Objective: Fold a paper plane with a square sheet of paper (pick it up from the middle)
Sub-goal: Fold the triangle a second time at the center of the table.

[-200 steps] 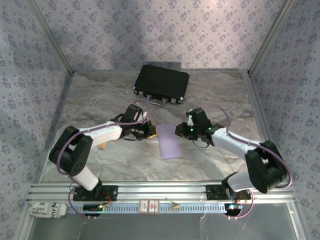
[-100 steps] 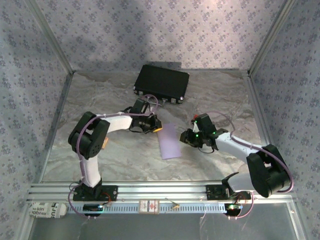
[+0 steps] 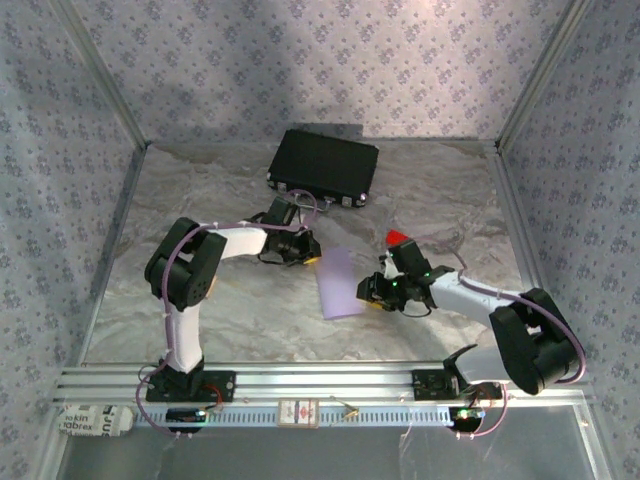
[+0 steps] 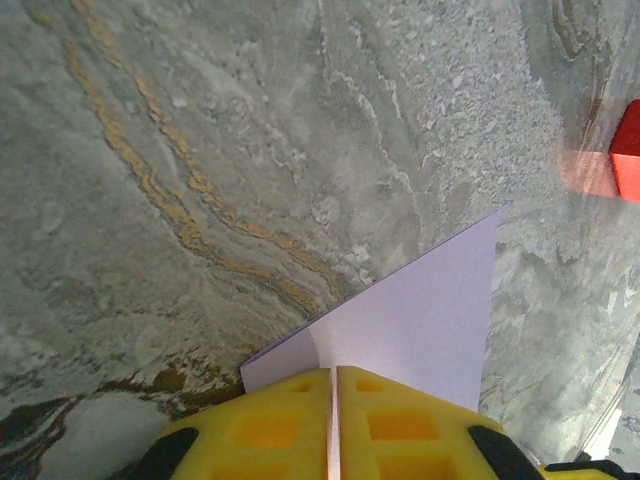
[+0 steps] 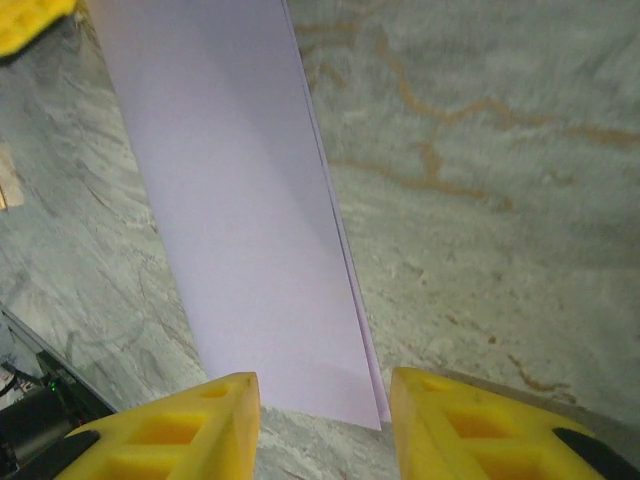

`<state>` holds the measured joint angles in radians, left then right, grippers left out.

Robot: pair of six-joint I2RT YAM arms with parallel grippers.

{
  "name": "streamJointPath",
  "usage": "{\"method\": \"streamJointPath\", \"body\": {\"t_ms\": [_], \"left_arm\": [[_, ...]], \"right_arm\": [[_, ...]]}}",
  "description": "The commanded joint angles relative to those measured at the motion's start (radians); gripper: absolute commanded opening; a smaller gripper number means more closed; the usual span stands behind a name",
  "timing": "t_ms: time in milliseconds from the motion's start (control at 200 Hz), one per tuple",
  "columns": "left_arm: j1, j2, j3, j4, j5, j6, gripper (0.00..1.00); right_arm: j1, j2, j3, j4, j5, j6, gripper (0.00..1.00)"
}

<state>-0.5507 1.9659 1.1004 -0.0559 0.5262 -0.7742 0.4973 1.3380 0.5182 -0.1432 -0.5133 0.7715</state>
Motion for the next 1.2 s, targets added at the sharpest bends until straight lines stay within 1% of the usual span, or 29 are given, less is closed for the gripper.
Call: {"method": "streamJointPath", "body": {"t_ms": [0, 480, 610, 835, 994, 1194], "left_arm": [[0.007, 0.029, -0.033, -0.031, -0.018, 0.03, 0.11], [0.009, 0.039, -0.021, -0.041, -0.012, 0.033, 0.1], [0.009, 0.042, -0.02, -0.04, -0.01, 0.031, 0.1], [0.009, 0.047, -0.014, -0.042, -0.008, 0.03, 0.1], [0.008, 0.048, -0.012, -0.041, -0.004, 0.031, 0.1], [0.009, 0.051, -0.008, -0.038, 0.005, 0.034, 0.1]], "right_arm": [[0.012, -0.006, -0.018, -0.002, -0.039, 0.025, 0.43], [0.026, 0.008, -0.053, 0.044, -0.057, 0.063, 0.44], [0.03, 0.013, -0.058, 0.063, -0.067, 0.065, 0.42], [0.033, 0.033, -0.058, 0.091, -0.073, 0.073, 0.42], [0.033, 0.036, -0.06, 0.128, -0.083, 0.086, 0.39], [0.029, 0.042, -0.046, 0.167, -0.08, 0.099, 0.38]]}}
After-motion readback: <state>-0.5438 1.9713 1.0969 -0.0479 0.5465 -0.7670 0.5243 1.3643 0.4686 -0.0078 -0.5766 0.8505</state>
